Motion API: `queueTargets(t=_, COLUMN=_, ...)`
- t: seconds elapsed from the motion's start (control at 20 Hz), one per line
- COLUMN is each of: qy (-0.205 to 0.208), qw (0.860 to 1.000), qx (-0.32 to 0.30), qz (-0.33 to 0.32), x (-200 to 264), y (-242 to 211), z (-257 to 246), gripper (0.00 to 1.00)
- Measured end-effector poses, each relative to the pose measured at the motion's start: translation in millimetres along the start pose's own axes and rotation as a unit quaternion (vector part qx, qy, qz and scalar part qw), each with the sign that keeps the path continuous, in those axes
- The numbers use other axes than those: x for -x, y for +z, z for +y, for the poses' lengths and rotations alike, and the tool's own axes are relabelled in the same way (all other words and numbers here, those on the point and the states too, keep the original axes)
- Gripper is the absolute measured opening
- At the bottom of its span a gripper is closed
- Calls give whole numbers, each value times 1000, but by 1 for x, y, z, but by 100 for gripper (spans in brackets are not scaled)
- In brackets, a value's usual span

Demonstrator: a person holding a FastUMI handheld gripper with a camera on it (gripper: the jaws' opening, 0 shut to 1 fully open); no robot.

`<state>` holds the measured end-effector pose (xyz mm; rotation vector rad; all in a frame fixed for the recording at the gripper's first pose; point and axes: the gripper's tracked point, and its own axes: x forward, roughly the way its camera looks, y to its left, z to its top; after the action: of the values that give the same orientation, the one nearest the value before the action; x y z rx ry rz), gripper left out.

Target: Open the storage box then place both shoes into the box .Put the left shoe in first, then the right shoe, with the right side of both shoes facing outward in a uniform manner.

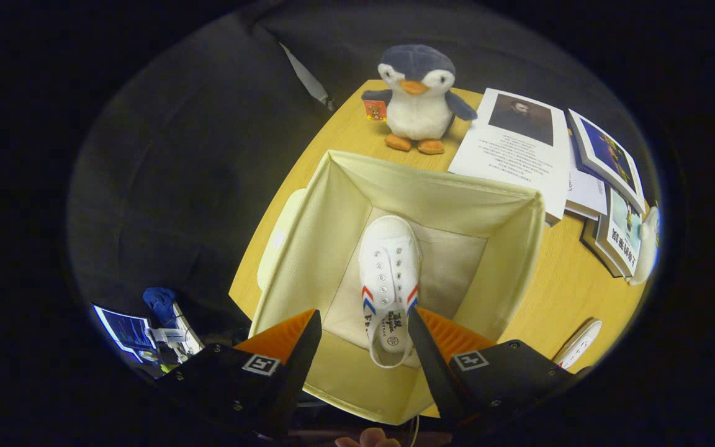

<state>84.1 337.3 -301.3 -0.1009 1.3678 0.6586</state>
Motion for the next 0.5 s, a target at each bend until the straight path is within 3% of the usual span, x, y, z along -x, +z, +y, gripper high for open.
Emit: queueTargets(t=0.5, qy=0, qw=997, qx=-37, qz=-67, x=86, y=-7, z=-54, gripper=86)
